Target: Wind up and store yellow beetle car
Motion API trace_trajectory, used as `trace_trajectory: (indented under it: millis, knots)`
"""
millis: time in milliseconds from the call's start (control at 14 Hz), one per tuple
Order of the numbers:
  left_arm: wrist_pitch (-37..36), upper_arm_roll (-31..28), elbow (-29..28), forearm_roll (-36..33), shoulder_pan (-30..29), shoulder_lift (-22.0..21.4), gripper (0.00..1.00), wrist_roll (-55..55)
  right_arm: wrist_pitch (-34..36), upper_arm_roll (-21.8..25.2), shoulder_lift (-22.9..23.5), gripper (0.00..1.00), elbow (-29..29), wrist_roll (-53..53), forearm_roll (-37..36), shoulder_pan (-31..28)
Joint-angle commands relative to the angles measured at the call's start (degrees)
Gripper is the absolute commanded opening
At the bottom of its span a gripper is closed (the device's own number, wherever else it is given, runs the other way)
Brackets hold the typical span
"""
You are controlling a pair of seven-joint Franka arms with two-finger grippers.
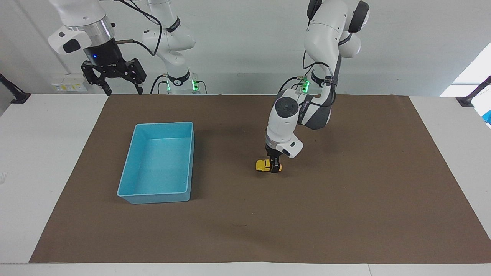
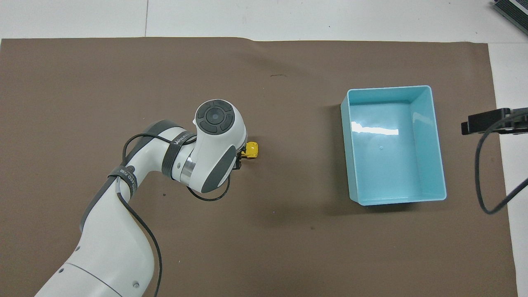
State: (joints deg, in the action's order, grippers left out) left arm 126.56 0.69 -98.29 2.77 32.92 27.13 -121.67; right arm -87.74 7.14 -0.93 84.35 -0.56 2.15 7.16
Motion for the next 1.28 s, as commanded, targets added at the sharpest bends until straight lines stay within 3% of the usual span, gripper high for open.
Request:
trace_trajectory:
  millis: [0,1211]
  knots:
    - [0.9,-0.4,-1.2,-0.8,0.4,-0.2,0.28,-1.1,0.0,0.2,-0.8,1.0,0.8,0.7,1.1,-0.2]
    - [-0.2,-1.0,-4.6,-1.5,-7.2,-0.8,0.29,7.7,0.0,0.2,-0.9,1.0,0.8,0.7,1.1,-0.2]
